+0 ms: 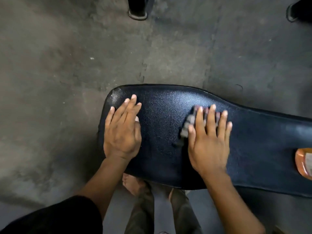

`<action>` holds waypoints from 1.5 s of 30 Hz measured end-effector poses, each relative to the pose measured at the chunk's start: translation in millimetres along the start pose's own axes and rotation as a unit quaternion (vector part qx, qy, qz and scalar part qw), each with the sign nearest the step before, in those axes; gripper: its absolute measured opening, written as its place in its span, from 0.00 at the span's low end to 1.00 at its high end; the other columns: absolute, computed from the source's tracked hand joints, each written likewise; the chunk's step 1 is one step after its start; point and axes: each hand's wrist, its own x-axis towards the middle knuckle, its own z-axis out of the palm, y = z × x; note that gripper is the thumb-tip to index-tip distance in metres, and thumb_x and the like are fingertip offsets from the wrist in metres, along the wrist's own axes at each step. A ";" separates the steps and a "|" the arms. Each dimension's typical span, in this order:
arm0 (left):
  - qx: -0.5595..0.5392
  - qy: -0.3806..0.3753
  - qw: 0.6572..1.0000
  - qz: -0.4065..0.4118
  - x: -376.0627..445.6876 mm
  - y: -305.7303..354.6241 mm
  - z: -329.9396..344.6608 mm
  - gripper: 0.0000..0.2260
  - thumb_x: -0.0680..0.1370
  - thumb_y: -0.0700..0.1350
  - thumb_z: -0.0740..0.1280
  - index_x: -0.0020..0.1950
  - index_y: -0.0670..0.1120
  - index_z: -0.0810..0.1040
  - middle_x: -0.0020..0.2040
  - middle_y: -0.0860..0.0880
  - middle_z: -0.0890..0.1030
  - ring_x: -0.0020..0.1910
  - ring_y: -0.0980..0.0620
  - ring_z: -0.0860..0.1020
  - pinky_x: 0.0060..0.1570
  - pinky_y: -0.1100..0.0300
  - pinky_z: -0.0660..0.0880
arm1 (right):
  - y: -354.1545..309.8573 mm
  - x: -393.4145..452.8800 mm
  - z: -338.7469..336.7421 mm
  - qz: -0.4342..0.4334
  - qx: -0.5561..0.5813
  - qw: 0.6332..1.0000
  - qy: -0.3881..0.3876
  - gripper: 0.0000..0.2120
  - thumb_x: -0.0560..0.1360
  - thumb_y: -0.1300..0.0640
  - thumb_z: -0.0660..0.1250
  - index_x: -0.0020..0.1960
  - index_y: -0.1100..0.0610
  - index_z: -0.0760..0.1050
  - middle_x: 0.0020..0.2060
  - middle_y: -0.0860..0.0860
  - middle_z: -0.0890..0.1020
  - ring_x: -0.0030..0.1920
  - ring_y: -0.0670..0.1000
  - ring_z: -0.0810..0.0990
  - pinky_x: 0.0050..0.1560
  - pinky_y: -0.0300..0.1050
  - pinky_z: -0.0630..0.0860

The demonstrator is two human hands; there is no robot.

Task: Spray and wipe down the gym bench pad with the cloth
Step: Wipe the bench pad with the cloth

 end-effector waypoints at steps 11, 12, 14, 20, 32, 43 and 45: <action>-0.126 0.023 0.989 -0.070 -2.5 -30.9 -19.4 0.22 0.84 0.40 0.57 0.78 0.46 0.75 0.84 0.51 0.68 0.84 0.51 0.64 0.82 0.40 0.63 | -56.5 -93.5 35.8 -0.221 0.022 0.975 -0.021 0.32 0.88 0.40 0.51 0.89 0.47 0.52 0.90 0.53 0.51 0.89 0.66 0.49 0.84 0.70 0.56; -0.093 -0.002 0.994 -0.056 -6.4 -32.4 -19.0 0.24 0.84 0.41 0.57 0.81 0.47 0.72 0.85 0.51 0.65 0.86 0.51 0.61 0.82 0.39 0.62 | -37.8 -97.7 33.3 -0.210 0.013 0.977 -0.028 0.31 0.88 0.40 0.48 0.89 0.46 0.52 0.90 0.53 0.51 0.89 0.66 0.49 0.84 0.69 0.57; -0.053 -0.024 0.997 -0.043 -15.8 -41.3 -18.3 0.25 0.85 0.43 0.56 0.84 0.49 0.67 0.87 0.51 0.61 0.87 0.51 0.57 0.82 0.39 0.61 | -16.3 -86.7 25.4 -0.180 -0.003 0.983 -0.033 0.30 0.89 0.40 0.45 0.89 0.46 0.53 0.90 0.53 0.52 0.88 0.65 0.51 0.84 0.69 0.57; -0.047 0.001 0.998 -0.044 -20.4 -51.3 -11.3 0.25 0.86 0.47 0.55 0.84 0.53 0.65 0.87 0.55 0.60 0.87 0.55 0.56 0.84 0.42 0.59 | -55.8 27.2 -2.8 -0.035 0.015 0.999 0.009 0.30 0.88 0.42 0.46 0.89 0.48 0.52 0.89 0.57 0.52 0.88 0.69 0.48 0.86 0.70 0.51; -0.118 0.001 0.989 -0.086 -18.7 -58.3 -11.1 0.25 0.85 0.48 0.53 0.83 0.56 0.68 0.85 0.61 0.62 0.86 0.59 0.58 0.83 0.46 0.60 | -79.0 -103.2 26.4 -0.206 -0.017 0.977 -0.044 0.30 0.89 0.41 0.49 0.89 0.47 0.56 0.89 0.54 0.54 0.88 0.66 0.53 0.83 0.68 0.59; -0.083 -0.003 0.993 -0.087 -21.4 -56.0 -12.0 0.28 0.83 0.47 0.53 0.84 0.55 0.67 0.86 0.59 0.62 0.86 0.58 0.58 0.84 0.47 0.58 | -170.2 56.5 -9.5 -0.093 0.011 0.996 -0.016 0.31 0.88 0.42 0.47 0.89 0.48 0.50 0.89 0.57 0.49 0.87 0.72 0.44 0.87 0.69 0.47; -0.098 -0.005 0.990 -0.097 -21.1 -56.6 -13.4 0.30 0.80 0.46 0.54 0.84 0.55 0.67 0.85 0.59 0.63 0.85 0.58 0.59 0.84 0.46 0.59 | -177.5 32.6 -4.4 -0.138 0.016 0.990 -0.013 0.31 0.89 0.41 0.47 0.89 0.48 0.51 0.89 0.57 0.51 0.88 0.70 0.47 0.87 0.68 0.49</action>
